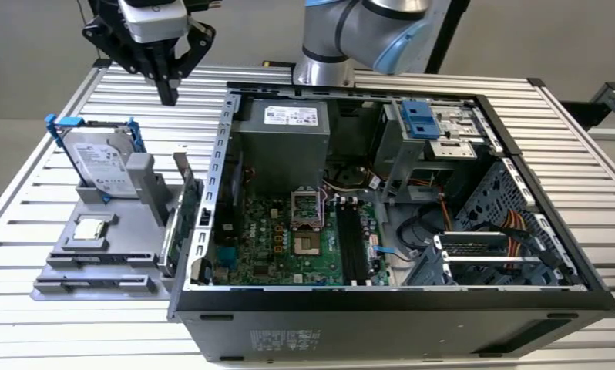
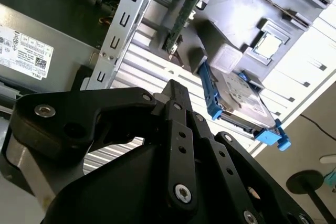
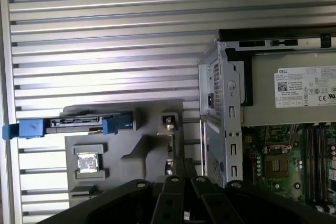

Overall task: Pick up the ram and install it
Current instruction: 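Reach for the ram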

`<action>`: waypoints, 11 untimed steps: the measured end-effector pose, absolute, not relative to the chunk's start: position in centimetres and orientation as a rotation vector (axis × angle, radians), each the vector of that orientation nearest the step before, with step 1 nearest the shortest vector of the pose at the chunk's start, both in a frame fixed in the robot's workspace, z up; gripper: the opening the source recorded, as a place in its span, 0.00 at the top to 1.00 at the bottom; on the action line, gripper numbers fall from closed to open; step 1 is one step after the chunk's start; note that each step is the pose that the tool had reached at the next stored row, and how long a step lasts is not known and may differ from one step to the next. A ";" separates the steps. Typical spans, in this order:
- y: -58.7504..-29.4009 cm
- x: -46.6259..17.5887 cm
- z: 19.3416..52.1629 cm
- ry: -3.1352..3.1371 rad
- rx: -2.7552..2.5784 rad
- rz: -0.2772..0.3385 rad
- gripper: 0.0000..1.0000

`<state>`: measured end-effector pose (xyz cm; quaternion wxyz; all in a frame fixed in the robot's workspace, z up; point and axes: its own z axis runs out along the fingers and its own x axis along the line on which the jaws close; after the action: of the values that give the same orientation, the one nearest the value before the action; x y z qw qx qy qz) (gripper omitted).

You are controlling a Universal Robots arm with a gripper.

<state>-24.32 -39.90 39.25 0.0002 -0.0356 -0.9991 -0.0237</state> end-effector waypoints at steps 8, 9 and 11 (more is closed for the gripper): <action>-39.9 -25.9 39.2 -3.137 -0.112 -0.074 1.00; -39.9 -26.0 39.2 -3.136 -0.112 -0.074 1.00; -39.9 -26.4 39.2 -3.136 -0.112 -0.074 1.00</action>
<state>-26.42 -39.90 39.25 0.0013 -0.0357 -0.9991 -0.0237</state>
